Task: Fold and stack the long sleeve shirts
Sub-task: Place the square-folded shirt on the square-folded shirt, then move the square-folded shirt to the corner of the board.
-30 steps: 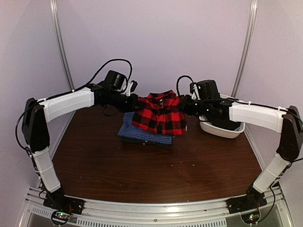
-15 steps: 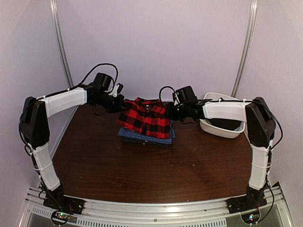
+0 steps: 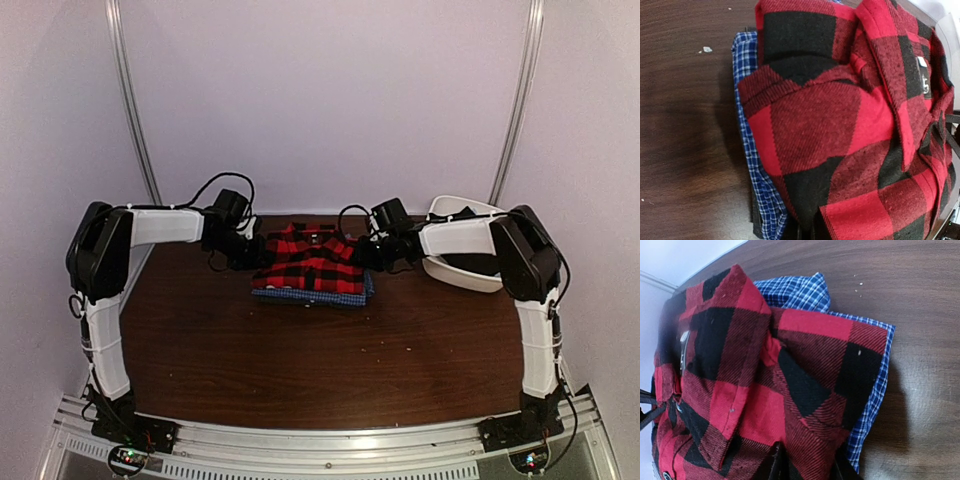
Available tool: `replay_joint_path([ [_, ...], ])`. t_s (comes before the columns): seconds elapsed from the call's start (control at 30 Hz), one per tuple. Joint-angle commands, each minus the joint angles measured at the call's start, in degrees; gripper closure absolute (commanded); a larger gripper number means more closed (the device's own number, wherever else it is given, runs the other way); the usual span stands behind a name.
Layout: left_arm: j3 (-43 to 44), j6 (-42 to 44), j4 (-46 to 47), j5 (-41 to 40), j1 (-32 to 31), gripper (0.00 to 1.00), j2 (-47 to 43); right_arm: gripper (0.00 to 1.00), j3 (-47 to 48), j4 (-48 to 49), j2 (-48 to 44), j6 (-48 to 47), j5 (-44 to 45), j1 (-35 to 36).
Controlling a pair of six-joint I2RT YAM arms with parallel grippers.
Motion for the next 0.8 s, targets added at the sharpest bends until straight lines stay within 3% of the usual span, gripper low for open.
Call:
replay_joint_path([
  [0.0, -2.61, -2.18, 2.4, -4.62, 0.67, 0.85, -1.21, 0.61, 2.56, -5.22, -0.79, -4.22, 2.47, -1.1],
  [0.27, -4.3, -3.01, 2.99, -7.92, 0.67, 0.54, -5.99, 0.44, 1.62, -10.14, -9.04, -8.99, 7.1, -0.49],
  [0.43, -4.91, -2.9, 2.54, -9.66, 0.67, 0.38, -10.22, 0.27, -0.28, -11.47, -15.39, -10.91, 9.93, 2.21],
  [0.67, -10.38, -3.73, 4.92, -9.28, 0.67, 0.15, -17.03, 0.04, -1.0, -12.36, -19.66, -11.63, 10.07, 9.78],
  [0.77, -13.55, -4.25, 5.64, -9.63, 0.76, 0.09, -20.57, 0.01, -0.19, -12.04, -19.41, -11.04, 9.46, 13.67],
])
